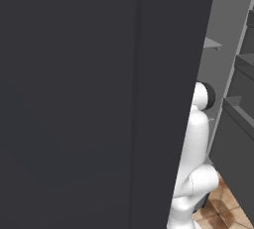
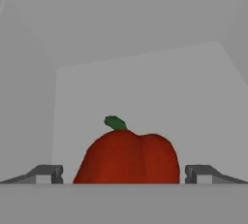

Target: Place the cold items (potato and bell pepper) from the fridge in one tupperware on the dining counter. Place the warm items (kebab skewer and hot dog) in the stove area in another tupperware.

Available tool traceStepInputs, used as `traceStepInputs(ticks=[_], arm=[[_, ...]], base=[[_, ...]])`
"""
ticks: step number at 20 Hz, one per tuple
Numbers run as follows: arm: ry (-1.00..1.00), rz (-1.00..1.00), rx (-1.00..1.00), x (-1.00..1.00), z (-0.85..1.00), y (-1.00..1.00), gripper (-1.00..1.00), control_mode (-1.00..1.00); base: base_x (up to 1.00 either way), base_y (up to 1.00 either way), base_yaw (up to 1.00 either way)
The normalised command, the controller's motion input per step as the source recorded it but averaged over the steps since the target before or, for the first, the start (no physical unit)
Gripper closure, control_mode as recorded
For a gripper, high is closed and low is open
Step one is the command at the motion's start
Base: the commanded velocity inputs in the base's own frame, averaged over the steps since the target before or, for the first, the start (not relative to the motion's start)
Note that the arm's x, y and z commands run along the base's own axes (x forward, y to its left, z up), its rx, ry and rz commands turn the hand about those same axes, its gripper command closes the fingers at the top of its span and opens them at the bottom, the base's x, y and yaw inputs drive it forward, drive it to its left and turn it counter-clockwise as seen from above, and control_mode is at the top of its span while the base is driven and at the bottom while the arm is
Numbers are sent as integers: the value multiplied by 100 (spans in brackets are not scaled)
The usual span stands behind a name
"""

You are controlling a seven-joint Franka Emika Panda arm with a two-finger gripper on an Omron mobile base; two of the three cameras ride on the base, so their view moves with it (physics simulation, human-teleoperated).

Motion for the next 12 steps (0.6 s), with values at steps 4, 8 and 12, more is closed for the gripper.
traceStepInputs(ticks=[4,8,12], arm=[[0,0,0,43,-27,0,-100,-100],[12,-13,0,-4,-48,-18,-100,-100],[27,-26,0,-45,-68,-47,-100,-100]], base=[[0,0,0],[0,0,0],[0,0,0]])
